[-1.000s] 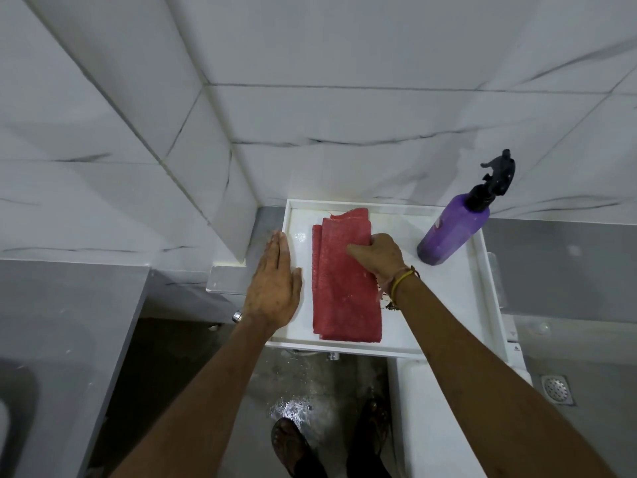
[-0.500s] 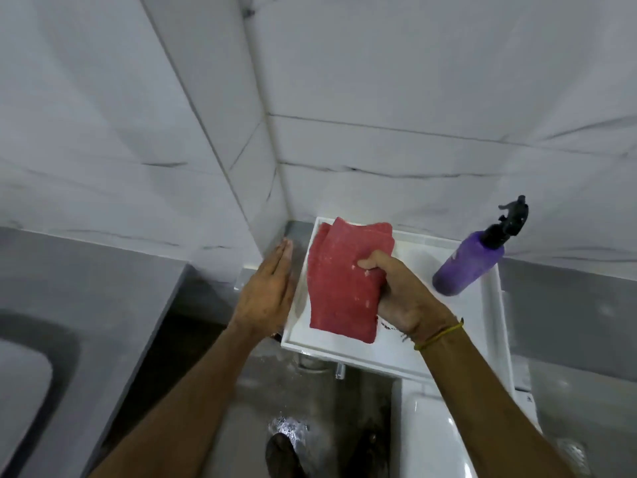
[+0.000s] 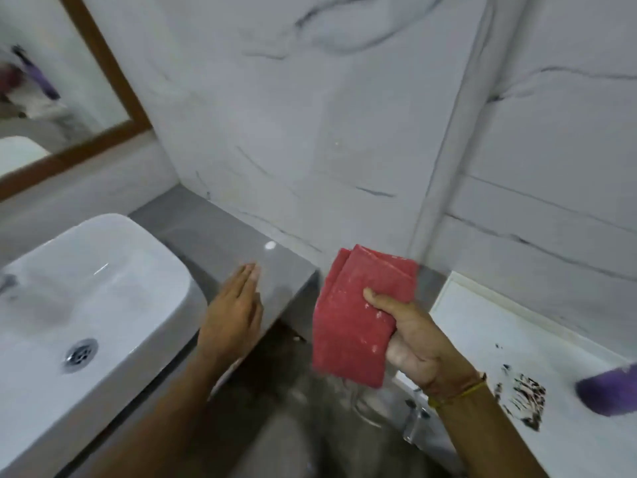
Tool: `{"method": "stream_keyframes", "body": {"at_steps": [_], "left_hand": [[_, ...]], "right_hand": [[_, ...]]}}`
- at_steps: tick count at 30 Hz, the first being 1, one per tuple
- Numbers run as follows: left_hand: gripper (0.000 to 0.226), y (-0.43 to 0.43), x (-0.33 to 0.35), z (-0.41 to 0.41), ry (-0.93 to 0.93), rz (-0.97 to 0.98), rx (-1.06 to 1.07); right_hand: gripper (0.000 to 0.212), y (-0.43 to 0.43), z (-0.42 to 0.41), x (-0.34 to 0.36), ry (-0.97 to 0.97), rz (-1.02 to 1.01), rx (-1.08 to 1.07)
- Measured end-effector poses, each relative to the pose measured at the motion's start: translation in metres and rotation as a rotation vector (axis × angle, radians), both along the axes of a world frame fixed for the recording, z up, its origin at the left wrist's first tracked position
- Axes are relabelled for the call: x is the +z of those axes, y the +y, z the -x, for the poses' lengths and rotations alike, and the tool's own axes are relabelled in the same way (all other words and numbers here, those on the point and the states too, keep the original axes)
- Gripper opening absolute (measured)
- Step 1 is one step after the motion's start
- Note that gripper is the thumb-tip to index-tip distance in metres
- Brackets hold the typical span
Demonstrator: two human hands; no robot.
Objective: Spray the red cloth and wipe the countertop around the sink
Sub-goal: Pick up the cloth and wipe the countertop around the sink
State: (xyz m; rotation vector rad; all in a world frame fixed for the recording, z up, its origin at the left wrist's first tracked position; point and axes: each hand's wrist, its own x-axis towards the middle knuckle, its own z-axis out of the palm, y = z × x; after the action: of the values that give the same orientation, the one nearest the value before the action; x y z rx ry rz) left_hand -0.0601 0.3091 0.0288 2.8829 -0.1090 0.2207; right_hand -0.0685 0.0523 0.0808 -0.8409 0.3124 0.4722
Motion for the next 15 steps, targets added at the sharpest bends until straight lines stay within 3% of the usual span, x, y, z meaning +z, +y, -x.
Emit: {"method": "stream_keyframes", "body": {"at_steps": [5,8,12,15], "left_hand": [[0.059,0.081,0.0,-0.003,0.032,-0.101,0.276],[0.063,0.117,-0.009,-0.008,0.141,-0.048,0.394],[0.07,0.141,-0.017,-0.021,0.299,0.04,0.381],[0.074,0.146,-0.02,-0.034,0.294,0.088,0.355]], "right_hand": [[0.019,0.064,-0.023,-0.002,-0.011,0.118,-0.027],[0.028,0.095,-0.037,-0.005,-0.056,0.246,-0.019],[0.016,0.126,-0.053,-0.011,-0.126,0.375,-0.02],[0.018,0.145,-0.062,-0.019,-0.162,0.464,-0.035]]}}
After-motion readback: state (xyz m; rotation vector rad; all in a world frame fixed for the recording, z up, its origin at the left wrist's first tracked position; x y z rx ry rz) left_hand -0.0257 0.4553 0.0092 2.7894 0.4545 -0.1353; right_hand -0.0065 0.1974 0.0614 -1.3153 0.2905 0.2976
